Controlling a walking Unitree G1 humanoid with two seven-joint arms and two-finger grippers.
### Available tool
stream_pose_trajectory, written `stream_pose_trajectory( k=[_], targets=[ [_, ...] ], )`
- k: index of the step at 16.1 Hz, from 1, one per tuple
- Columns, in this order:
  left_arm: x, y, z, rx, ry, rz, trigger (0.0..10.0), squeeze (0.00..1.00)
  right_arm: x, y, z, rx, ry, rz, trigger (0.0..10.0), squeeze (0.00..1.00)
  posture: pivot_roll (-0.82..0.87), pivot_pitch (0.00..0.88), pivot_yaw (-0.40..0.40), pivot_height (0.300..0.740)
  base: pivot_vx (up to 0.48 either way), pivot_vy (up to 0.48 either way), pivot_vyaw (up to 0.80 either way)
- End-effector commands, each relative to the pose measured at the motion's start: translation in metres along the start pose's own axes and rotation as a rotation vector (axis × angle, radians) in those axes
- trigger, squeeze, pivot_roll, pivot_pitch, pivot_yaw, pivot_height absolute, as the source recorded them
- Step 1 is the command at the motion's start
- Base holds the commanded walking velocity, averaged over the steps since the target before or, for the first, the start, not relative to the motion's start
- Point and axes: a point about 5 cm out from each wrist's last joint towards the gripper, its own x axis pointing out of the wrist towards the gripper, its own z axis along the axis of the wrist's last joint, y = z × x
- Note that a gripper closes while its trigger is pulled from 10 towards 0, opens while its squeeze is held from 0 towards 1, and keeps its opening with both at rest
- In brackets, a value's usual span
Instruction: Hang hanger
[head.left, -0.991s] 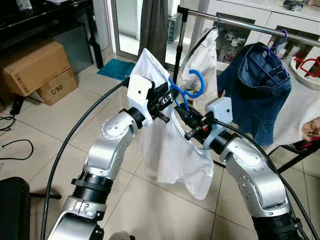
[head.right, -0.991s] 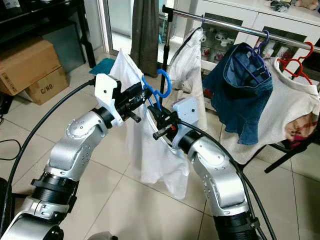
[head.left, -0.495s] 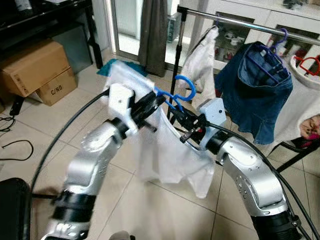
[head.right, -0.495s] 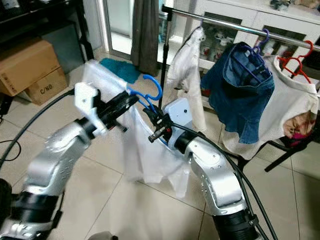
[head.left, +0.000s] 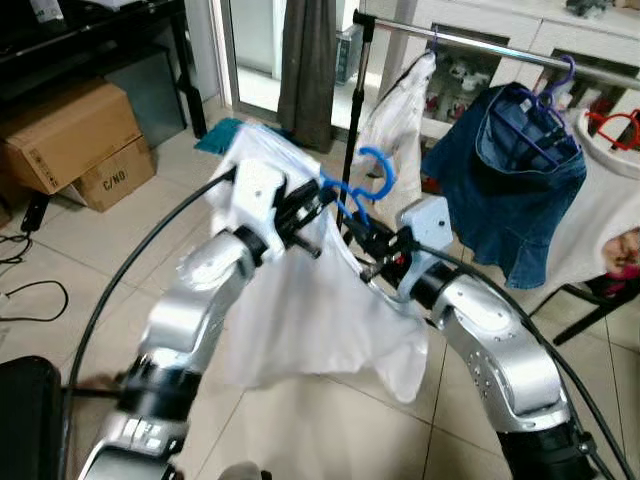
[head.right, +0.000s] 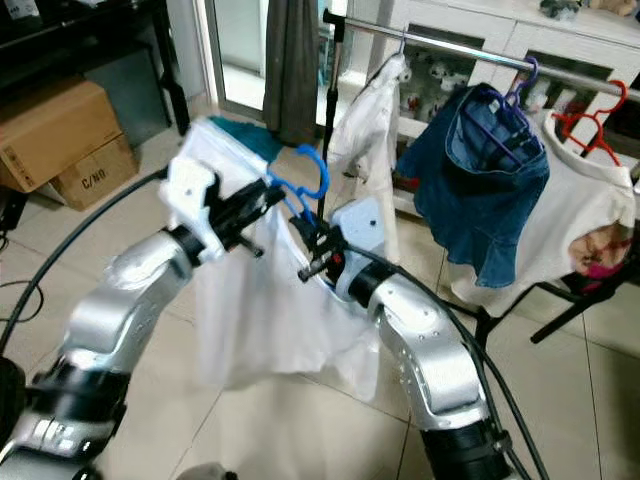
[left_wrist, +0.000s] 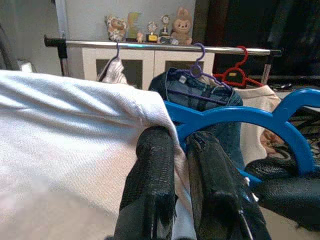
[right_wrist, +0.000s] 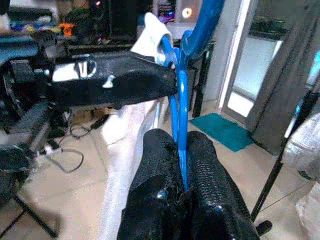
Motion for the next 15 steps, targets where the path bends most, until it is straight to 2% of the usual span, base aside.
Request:
stream_pose_trajectory(
  k=[1, 3, 4, 5, 6, 7, 12, 15],
  targets=[
    [-0.014, 0.045, -0.006, 0.069, 0.065, 0.32, 0.0, 0.0, -0.007, 0.003, 0.011, 0.003, -0.068, 0.023, 0.0, 0.0, -0.04, 0.0, -0.014, 0.74, 0.0, 0.0, 0.0],
    [-0.013, 0.056, -0.005, 0.282, 0.1, 0.419, 0.0, 0.0, -0.005, 0.01, 0.009, 0.02, -0.067, 0.03, 0.0, 0.0, -0.05, 0.0, -0.012, 0.74, 0.0, 0.0, 0.0],
    [-0.013, 0.057, -0.005, 0.327, 0.101, 0.434, 0.0, 0.0, -0.005, 0.01, 0.009, 0.025, -0.068, 0.027, 0.0, 0.0, -0.05, 0.0, -0.011, 0.74, 0.0, 0.0, 0.0],
    [-0.01, 0.049, -0.006, 0.36, 0.07, 0.373, 0.0, 0.0, -0.003, 0.012, 0.01, 0.055, -0.08, 0.006, 0.0, 0.0, -0.05, 0.0, -0.018, 0.74, 0.0, 0.0, 0.0],
    [-0.007, 0.038, -0.007, 0.238, 0.007, 0.292, 0.0, 0.0, -0.002, 0.012, 0.011, 0.082, -0.088, -0.003, 0.0, 0.0, -0.05, 0.0, -0.022, 0.74, 0.0, 0.0, 0.0],
    [-0.006, 0.026, -0.006, 0.082, -0.083, 0.221, 0.0, 0.0, 0.0, 0.012, 0.012, 0.097, -0.091, -0.003, 0.0, 0.0, -0.05, 0.0, -0.025, 0.74, 0.0, 0.0, 0.0],
    [-0.015, 0.022, -0.011, -0.064, -0.147, 0.2, 0.0, 0.0, 0.001, 0.008, 0.013, 0.097, -0.088, -0.001, 0.0, 0.0, -0.04, 0.0, -0.039, 0.74, 0.0, 0.0, 0.0],
    [-0.021, 0.015, -0.011, -0.158, -0.177, 0.077, 0.0, 0.0, 0.002, 0.006, 0.013, 0.108, -0.083, 0.004, 0.0, 0.0, -0.04, 0.0, -0.041, 0.74, 0.0, 0.0, 0.0]
  ],
)
